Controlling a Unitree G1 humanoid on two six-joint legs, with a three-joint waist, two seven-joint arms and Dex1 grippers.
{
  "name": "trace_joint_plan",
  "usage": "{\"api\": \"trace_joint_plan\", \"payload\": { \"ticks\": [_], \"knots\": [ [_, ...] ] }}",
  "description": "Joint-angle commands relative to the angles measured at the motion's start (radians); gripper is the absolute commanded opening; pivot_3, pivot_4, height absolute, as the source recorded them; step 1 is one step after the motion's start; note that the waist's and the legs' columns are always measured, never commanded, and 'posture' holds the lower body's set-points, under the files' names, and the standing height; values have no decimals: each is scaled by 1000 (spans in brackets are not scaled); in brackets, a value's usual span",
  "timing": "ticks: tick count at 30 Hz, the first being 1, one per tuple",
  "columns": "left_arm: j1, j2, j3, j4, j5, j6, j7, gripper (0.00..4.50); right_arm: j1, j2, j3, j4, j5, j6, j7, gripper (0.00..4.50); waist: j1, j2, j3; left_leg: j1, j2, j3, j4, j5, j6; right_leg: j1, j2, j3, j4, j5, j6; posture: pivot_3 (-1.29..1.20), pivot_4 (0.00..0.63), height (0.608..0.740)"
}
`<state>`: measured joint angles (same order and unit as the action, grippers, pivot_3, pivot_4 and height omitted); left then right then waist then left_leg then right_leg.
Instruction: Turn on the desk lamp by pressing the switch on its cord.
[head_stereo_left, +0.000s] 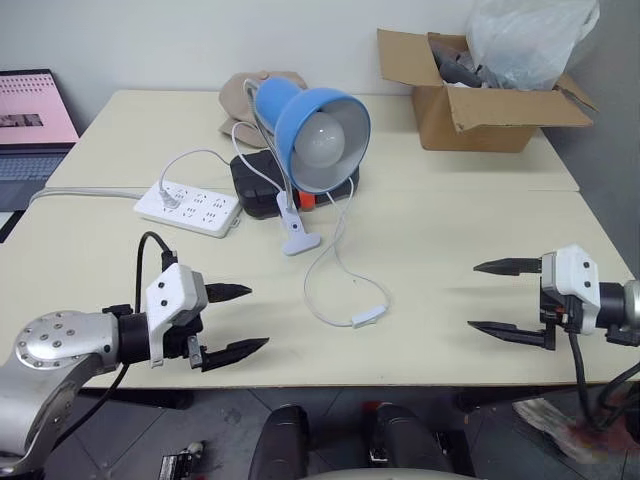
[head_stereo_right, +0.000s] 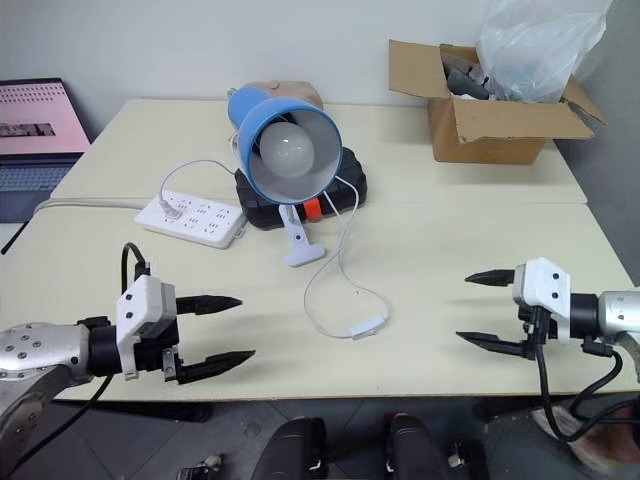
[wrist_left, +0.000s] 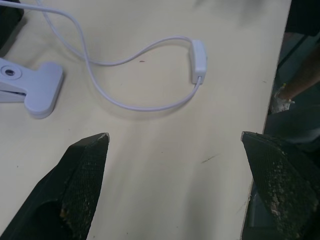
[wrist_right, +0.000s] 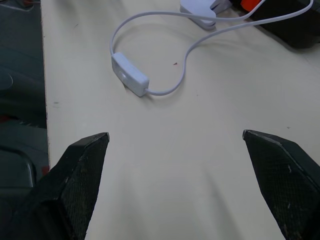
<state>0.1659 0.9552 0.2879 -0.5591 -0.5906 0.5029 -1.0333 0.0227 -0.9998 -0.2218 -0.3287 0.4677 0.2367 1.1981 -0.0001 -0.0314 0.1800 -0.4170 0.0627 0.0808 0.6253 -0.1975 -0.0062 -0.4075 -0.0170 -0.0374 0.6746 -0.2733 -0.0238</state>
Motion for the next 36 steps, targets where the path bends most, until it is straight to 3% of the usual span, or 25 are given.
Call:
{"api": "trace_joint_plan", "payload": {
  "ticks": [1, 13, 18, 24, 29, 36],
  "knots": [
    [1, -9, 5, -30, 1, -13, 8, 4385, -2, 11, -4, 4, -17, -47, 9, 4500, 0, 0, 0, 0, 0, 0, 0, 0, 0, 0, 0, 0, 0, 0, 0, 0, 150, 740],
    [-13, 13, -67, -25, 151, -85, 27, 4385, 27, 32, 6, 17, -54, -99, 1, 4500, 0, 0, 0, 0, 0, 0, 0, 0, 0, 0, 0, 0, 0, 0, 0, 0, 150, 740],
    [-148, -29, -98, 50, 56, -72, -34, 4385, 29, 28, -9, -10, -42, -40, -36, 4500, 4, 0, 0, 0, 0, -1, 1, 0, 0, 0, 0, -1, 1, 0, 0, 0, 150, 740],
    [-258, -53, -249, 137, 238, -197, -20, 4385, 26, 38, -23, -42, -42, 5, -90, 4500, 8, 0, 0, 0, -1, 0, 1, 0, 0, 1, 0, 0, 1, 2, 4, 0, 150, 740],
    [-339, -108, -383, 156, 236, -231, -99, 4385, 88, 24, -82, -128, -27, 73, -125, 4500, 11, 0, 0, 0, 0, 0, 1, 0, 0, 1, 1, -1, 2, 3, 5, 0, 150, 740],
    [-381, -224, -475, 199, 282, -216, -38, 4385, 162, 22, -176, -248, 9, 179, -157, 4500, 11, 0, 0, 0, 0, -1, 2, 0, 0, 1, 1, 0, 3, 3, 6, 0, 150, 740]
  ]
}}
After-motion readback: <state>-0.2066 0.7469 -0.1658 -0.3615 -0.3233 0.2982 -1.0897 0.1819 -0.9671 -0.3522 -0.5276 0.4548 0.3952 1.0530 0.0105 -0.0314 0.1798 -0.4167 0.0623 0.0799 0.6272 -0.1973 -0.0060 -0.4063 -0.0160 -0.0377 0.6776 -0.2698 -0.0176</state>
